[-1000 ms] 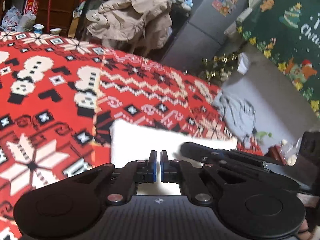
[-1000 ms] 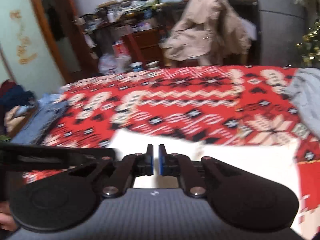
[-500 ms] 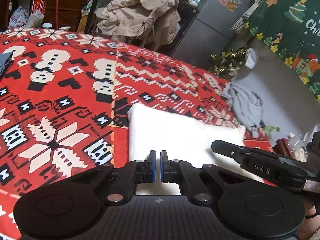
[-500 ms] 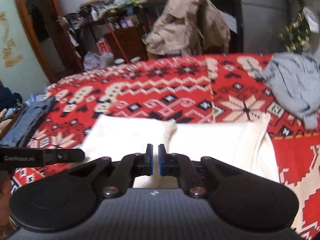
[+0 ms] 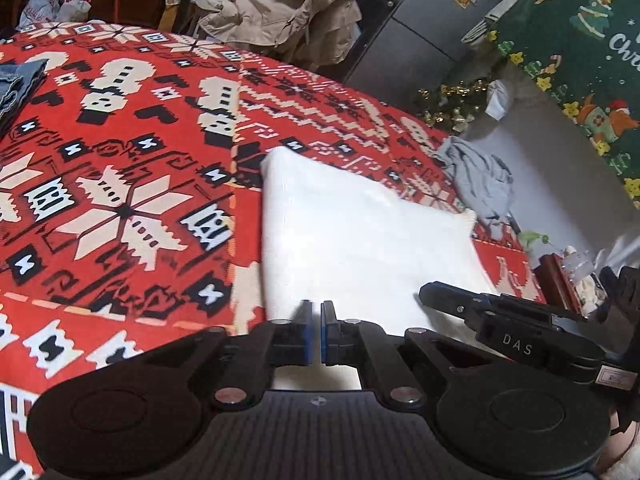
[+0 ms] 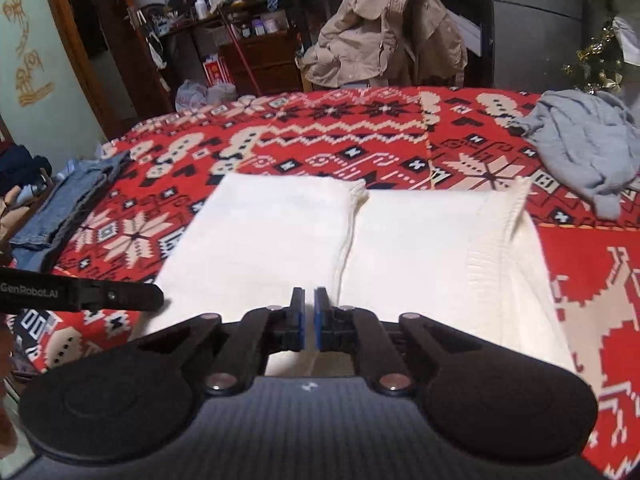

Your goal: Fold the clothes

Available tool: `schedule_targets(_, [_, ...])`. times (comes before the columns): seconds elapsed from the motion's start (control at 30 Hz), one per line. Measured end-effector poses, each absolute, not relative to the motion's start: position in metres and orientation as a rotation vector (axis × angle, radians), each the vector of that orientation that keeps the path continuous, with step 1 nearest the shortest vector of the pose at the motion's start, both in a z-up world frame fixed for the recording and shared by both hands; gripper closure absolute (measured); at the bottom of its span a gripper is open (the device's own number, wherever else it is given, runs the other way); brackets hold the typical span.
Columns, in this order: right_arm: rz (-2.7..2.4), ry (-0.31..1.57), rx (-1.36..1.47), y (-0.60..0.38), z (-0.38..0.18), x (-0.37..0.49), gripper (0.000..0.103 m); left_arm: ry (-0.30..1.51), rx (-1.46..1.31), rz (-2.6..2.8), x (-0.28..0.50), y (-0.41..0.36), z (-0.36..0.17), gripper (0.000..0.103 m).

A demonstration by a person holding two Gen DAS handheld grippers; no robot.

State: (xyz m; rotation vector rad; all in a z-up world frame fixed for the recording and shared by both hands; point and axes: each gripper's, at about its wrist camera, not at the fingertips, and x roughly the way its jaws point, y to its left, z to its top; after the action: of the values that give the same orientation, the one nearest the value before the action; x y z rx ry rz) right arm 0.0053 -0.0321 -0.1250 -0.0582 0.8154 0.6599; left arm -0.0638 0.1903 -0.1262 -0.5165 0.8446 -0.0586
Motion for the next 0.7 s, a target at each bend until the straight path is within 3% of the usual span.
schedule_targets(0.3, [0.753,0.841,-0.099,-0.021,-0.126,-0.039,0.096,0.888,-0.448,-0.1,-0.077,0.167,-0.136,0.1])
schedule_targets(0.7, [0.668,0.837,-0.014,-0.09,-0.116,-0.063,0.095,0.864,-0.458,-0.086,-0.11,0.17,-0.124,0.1])
